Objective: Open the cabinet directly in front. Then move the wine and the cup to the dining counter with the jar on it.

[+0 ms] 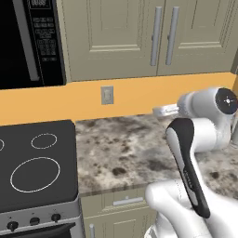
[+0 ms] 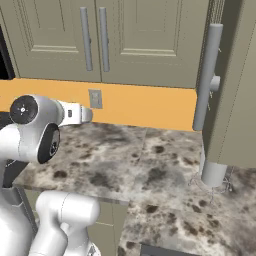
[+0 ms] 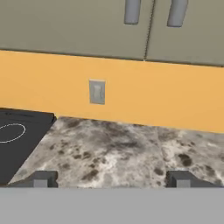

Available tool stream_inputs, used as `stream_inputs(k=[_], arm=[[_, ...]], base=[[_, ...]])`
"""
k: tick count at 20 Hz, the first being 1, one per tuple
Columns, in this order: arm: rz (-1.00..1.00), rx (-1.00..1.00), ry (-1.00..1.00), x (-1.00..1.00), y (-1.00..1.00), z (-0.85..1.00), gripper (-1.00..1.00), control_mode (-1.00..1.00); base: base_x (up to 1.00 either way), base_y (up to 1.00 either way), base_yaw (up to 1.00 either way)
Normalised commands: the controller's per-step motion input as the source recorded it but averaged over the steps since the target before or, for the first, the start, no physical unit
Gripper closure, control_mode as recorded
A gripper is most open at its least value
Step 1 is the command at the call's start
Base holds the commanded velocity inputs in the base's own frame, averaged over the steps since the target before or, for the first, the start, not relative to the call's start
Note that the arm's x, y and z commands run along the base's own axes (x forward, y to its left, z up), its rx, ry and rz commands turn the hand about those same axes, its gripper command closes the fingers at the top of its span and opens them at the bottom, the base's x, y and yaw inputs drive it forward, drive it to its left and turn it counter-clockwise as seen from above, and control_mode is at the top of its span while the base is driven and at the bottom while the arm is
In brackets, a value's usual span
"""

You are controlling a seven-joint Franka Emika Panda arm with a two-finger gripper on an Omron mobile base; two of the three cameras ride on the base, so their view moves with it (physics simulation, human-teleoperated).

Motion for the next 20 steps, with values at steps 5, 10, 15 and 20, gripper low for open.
stream_inputs(k=[5,10,15,20], arm=[[0.00,0.00,-0.48,-0.48,0.00,0.36,-1.00,-1.00],[0.00,0.02,-0.45,-0.44,0.00,0.41,-1.00,-1.00],[0.00,0.05,-0.31,-0.29,0.00,0.24,-1.00,-1.00],[0.00,0.02,-0.08,-0.04,0.00,0.01,-1.00,-1.00]], base=[[0.00,0.00,0.00],[0.00,0.00,0.00],[0.00,0.00,0.00],[0.00,0.00,0.00]])
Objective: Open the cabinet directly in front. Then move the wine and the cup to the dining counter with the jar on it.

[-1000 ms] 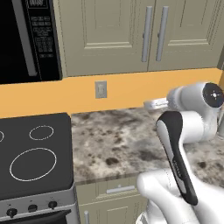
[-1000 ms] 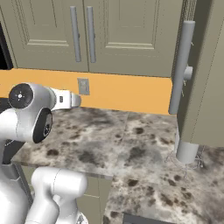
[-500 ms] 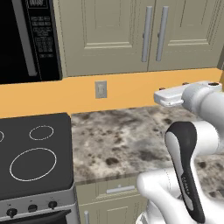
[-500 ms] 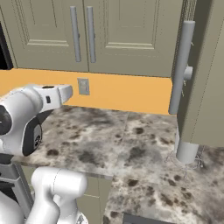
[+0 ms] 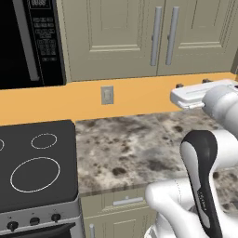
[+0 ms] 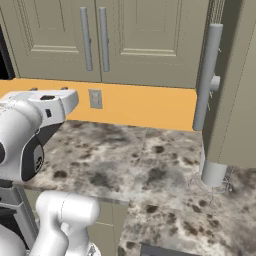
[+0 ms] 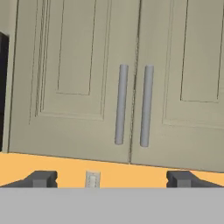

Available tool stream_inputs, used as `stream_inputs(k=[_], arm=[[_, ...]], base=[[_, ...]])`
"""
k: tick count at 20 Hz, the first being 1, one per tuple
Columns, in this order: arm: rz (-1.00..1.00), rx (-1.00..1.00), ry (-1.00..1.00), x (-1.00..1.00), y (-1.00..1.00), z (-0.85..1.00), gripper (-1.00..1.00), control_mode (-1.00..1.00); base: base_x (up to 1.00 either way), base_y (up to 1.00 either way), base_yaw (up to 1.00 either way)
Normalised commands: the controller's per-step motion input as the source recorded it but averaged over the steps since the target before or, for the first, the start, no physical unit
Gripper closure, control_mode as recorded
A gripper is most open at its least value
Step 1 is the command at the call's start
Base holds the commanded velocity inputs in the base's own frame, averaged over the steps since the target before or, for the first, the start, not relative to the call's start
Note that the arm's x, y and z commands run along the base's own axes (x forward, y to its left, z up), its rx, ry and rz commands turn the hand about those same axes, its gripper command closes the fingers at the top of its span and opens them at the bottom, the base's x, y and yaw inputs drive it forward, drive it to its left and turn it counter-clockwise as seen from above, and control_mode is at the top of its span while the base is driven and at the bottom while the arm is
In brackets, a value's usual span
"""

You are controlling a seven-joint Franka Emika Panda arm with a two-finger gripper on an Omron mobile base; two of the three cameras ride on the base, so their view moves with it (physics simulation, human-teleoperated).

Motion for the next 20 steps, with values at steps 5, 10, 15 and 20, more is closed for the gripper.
stream_inputs(k=[5,10,15,20], arm=[[-0.03,0.00,-0.13,0.07,0.00,0.10,-1.00,-1.00],[-0.01,0.00,-0.13,0.28,0.00,0.14,-1.00,-1.00],[0.00,0.03,0.00,0.49,0.00,0.07,-1.00,-1.00],[0.00,0.05,0.00,0.64,0.00,0.11,-1.00,-1.00]], base=[[0.00,0.00,0.00],[0.00,0.00,0.00],[0.00,0.00,0.00],[0.00,0.00,0.00]])
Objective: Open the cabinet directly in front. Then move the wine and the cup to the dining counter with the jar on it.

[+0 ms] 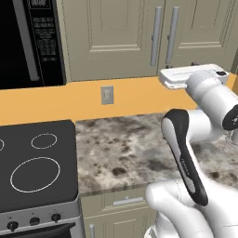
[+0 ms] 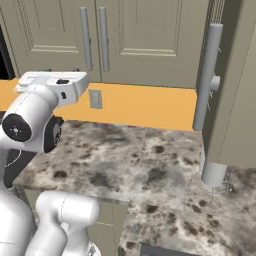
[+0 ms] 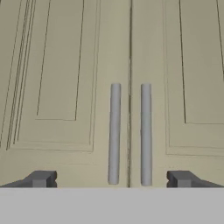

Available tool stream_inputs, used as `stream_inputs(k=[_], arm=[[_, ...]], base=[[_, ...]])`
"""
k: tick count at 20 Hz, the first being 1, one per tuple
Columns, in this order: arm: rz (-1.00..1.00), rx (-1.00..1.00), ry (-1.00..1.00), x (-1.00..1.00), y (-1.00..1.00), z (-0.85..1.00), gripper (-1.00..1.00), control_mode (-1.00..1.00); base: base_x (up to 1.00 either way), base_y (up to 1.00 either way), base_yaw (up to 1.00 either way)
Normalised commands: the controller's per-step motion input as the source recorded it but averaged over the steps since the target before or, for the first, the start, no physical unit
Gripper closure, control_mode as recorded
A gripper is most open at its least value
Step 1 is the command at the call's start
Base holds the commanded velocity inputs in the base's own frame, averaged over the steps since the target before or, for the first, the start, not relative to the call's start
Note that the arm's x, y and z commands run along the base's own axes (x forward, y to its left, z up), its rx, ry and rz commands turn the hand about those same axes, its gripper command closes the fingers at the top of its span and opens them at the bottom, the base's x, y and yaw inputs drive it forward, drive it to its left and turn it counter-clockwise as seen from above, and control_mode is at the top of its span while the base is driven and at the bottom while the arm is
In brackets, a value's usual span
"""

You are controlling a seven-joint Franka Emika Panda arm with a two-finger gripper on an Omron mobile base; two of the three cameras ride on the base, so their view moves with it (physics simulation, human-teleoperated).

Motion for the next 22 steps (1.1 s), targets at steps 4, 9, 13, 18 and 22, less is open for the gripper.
stream_inputs(k=[4,9,13,18,22], arm=[[0.00,0.05,0.01,0.72,0.00,0.18,-1.00,-1.00],[0.00,0.02,0.05,0.75,0.00,0.06,-1.00,-1.00],[0.00,0.00,0.03,0.73,0.00,0.00,-1.00,-1.00],[0.00,0.00,0.07,0.76,0.00,0.00,-1.00,-1.00],[0.00,0.00,0.12,0.88,0.00,0.00,-1.00,-1.00]], base=[[0.00,0.00,0.00],[0.00,0.00,0.00],[0.00,0.00,0.00],[0.00,0.00,0.00],[0.00,0.00,0.00]])
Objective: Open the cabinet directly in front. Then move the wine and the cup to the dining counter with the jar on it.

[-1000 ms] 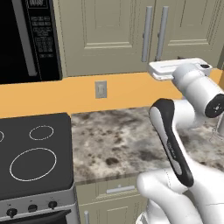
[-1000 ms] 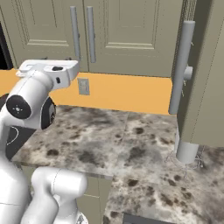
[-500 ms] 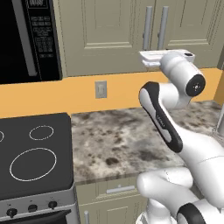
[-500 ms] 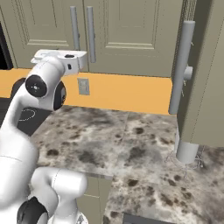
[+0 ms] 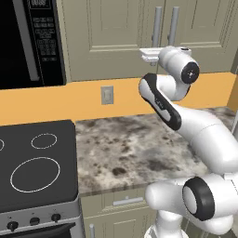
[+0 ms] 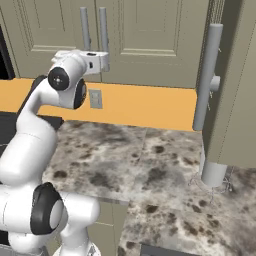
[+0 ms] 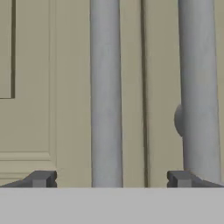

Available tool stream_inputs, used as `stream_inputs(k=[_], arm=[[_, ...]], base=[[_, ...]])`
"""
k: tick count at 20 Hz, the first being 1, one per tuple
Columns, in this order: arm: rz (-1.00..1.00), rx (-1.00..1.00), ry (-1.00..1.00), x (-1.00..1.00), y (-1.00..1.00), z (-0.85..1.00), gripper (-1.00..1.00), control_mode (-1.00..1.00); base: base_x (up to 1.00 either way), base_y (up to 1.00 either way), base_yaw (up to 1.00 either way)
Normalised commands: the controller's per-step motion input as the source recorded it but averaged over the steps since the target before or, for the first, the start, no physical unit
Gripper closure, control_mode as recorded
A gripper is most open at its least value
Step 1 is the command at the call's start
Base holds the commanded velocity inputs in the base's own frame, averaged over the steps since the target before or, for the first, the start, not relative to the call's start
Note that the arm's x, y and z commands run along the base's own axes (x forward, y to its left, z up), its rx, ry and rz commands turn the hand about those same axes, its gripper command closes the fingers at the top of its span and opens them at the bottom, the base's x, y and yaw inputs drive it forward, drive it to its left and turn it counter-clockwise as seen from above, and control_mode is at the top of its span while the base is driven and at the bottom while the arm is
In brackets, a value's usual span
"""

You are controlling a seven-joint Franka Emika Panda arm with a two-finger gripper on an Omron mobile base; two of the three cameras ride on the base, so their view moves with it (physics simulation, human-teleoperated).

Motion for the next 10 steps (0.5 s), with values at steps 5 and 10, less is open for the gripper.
stream_inputs(k=[5,10], arm=[[0.00,0.00,0.14,0.99,0.00,-0.03,-1.00,-1.00],[0.00,0.00,0.15,1.00,0.00,-0.11,-1.00,-1.00]], base=[[0.00,0.00,0.00],[0.00,0.00,0.00]])
